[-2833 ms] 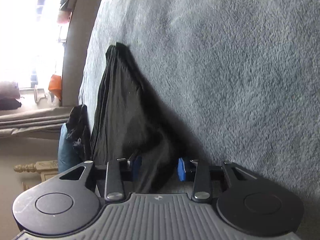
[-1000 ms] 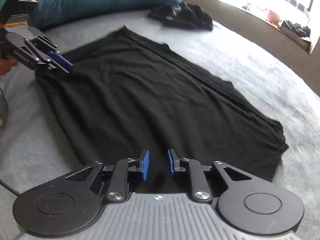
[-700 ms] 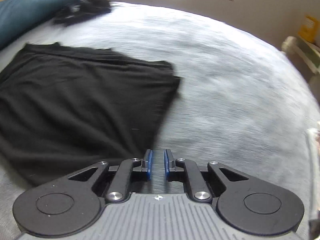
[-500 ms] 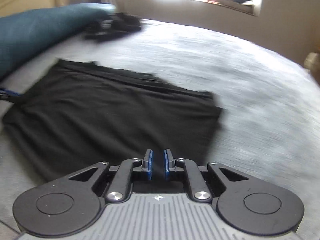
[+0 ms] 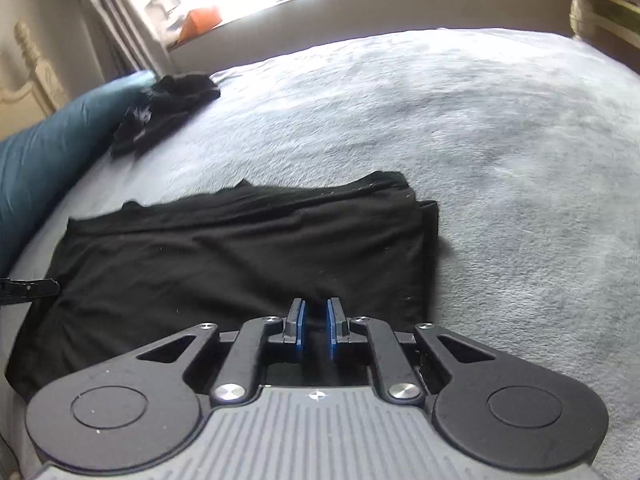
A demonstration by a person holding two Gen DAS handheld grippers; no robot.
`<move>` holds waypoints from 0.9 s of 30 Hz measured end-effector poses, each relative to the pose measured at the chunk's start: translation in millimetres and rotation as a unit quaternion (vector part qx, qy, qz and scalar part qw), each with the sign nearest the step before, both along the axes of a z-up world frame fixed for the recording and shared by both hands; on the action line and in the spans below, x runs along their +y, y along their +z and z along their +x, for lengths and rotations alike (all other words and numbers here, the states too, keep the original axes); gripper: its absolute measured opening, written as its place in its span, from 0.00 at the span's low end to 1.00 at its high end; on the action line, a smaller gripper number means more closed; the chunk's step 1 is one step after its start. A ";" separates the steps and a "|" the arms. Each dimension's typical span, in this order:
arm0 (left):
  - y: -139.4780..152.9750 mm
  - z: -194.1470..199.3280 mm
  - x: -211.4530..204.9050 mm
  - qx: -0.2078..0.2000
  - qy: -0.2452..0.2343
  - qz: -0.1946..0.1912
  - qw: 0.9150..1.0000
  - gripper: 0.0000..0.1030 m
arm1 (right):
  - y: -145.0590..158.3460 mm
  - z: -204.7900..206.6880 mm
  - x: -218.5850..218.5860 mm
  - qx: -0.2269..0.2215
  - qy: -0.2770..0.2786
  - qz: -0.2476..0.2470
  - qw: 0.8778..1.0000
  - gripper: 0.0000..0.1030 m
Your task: Fold clothes
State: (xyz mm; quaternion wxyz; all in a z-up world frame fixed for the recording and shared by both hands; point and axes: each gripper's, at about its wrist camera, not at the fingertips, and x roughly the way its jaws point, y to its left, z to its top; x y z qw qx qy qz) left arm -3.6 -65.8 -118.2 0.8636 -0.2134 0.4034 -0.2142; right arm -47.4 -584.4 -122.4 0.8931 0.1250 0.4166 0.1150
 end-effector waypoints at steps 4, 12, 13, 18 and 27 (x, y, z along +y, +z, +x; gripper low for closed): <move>-2.1 20.0 13.3 -0.009 0.031 0.039 0.999 0.28 | -3.7 2.4 17.7 0.006 0.026 -0.002 1.000 0.12; 26.1 18.7 48.0 -0.049 0.089 0.017 0.995 0.29 | -3.0 0.2 18.7 0.012 0.029 -0.014 0.999 0.12; 31.0 16.1 41.6 -0.057 0.067 0.017 0.996 0.29 | -4.2 0.6 19.0 0.012 0.030 -0.015 0.999 0.12; 25.6 19.3 -8.9 -0.051 -0.028 0.034 0.998 0.30 | -8.0 2.5 19.8 0.015 0.027 -0.017 0.999 0.12; 1.3 70.6 8.9 -0.037 0.093 0.058 0.993 0.30 | -9.1 0.1 19.2 0.008 0.031 -0.021 0.999 0.12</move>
